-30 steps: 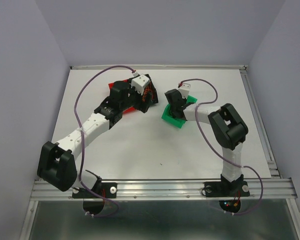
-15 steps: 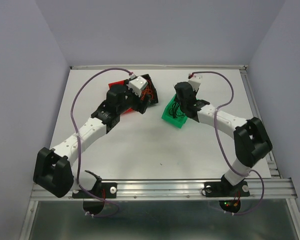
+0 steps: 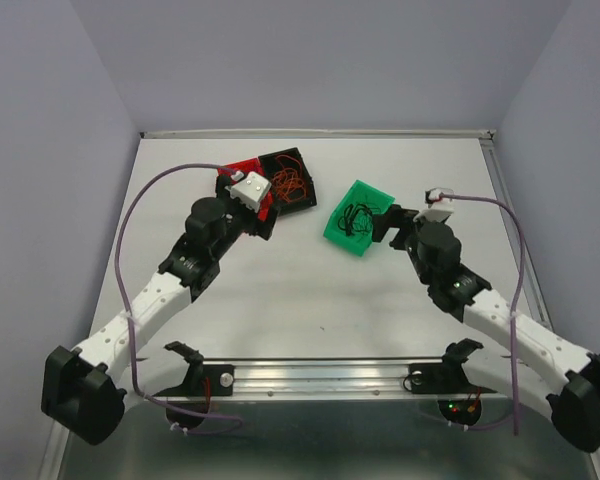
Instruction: Untangle the cables
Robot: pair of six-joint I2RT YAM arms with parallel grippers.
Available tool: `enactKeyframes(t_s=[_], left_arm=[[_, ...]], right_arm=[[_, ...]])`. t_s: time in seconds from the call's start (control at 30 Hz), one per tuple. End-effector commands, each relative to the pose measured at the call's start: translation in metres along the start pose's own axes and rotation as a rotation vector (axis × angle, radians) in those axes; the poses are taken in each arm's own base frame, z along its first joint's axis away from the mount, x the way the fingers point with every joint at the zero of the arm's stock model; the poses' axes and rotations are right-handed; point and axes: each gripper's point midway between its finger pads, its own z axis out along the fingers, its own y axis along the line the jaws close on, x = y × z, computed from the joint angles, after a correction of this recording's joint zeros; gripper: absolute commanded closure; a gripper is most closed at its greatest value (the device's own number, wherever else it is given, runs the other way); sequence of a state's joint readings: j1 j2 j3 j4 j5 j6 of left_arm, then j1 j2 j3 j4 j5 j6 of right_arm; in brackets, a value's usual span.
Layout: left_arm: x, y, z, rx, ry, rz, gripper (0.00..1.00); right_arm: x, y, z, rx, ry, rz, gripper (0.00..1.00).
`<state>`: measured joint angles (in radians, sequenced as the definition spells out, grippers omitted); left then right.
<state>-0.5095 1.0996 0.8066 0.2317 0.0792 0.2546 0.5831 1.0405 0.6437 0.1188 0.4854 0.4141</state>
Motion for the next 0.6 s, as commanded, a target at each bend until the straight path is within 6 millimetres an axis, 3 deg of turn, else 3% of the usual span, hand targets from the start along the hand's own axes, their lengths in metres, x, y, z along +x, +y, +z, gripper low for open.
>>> enactKeyframes(t_s=[0.0,0.03,0.1,0.13,0.17,0.2,0.27,0.4,0.43,0.57], left_arm=[[-0.025,0.035,-0.034,-0.182,-0.167,0.047,0.01],[-0.021,0.038,-0.045,-0.202,-0.186,0.046,0.01],[-0.023,0.043,-0.057,-0.243,-0.222,0.035,0.01],[-0.018,0.045,-0.068,-0.263,-0.239,0.029,0.01],[-0.025,0.047,-0.081,-0.286,-0.288,0.018,0.01],[-0.016,0.046,-0.079,-0.286,-0.27,0.02,0.01],[-0.01,0.044,-0.094,-0.291,-0.299,0.03,0.01],[-0.009,0.039,-0.12,-0.29,-0.387,0.076,0.01],[0.001,0.037,-0.12,-0.288,-0.381,0.086,0.01],[0.006,0.037,-0.128,-0.304,-0.402,0.106,0.01]], right_arm=[[-0.008,0.012,-0.031,-0.202,-0.115,-0.019,0.0],[-0.018,0.012,-0.045,-0.237,-0.159,-0.003,0.0],[-0.009,0.001,-0.054,-0.236,-0.173,0.0,0.0],[-0.02,-0.002,-0.065,-0.249,-0.223,0.022,0.0],[-0.01,-0.007,-0.067,-0.246,-0.217,0.018,0.0],[-0.011,-0.011,-0.07,-0.244,-0.234,0.028,0.0],[-0.019,-0.015,-0.08,-0.25,-0.282,0.064,0.0],[-0.018,-0.019,-0.085,-0.259,-0.299,0.083,0.0],[-0.016,-0.019,-0.085,-0.256,-0.296,0.082,0.0],[-0.013,-0.023,-0.08,-0.223,-0.278,0.082,0.0]])
